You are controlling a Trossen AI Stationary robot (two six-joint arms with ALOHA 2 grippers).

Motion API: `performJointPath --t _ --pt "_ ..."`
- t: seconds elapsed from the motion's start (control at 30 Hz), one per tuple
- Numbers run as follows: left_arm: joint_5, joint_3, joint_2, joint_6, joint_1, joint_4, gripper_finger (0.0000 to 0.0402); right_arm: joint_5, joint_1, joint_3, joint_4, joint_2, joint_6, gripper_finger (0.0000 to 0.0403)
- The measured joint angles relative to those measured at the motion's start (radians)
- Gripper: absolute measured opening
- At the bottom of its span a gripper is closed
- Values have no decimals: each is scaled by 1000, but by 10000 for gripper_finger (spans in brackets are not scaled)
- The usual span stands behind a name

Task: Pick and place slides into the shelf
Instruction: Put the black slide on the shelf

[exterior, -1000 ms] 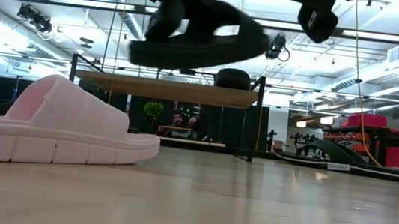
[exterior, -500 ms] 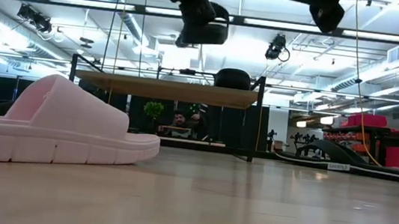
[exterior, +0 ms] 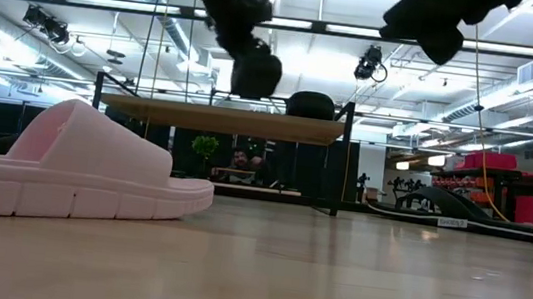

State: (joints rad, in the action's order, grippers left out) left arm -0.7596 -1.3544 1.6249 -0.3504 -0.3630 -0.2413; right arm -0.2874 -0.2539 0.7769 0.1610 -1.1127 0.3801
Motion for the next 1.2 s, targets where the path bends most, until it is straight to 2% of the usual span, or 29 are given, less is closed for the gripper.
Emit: performJointPath --t 0.07,0.17,0.27,0.53,0.67,0.93,1.2 --pt "9 0 -2 45 -29 -17 12 0 0 1 5 6 -6 117" --pt "114 1 2 83 -52 -60 19 0 0 1 8 7 -34 117" --pt "172 3 26 105 -54 -84 16 0 0 0 7 7 -61 117" --pt "169 3 107 33 -18 -68 18 0 1 0 2 7 -67 117" --pt "170 3 114 47 -9 -62 34 0 1 0 3 7 -68 117" --pt "179 3 116 -31 27 -32 25 0 1 0 4 7 -69 117" --pt "181 3 116 -24 33 -11 63 0 1 0 3 7 -69 117"
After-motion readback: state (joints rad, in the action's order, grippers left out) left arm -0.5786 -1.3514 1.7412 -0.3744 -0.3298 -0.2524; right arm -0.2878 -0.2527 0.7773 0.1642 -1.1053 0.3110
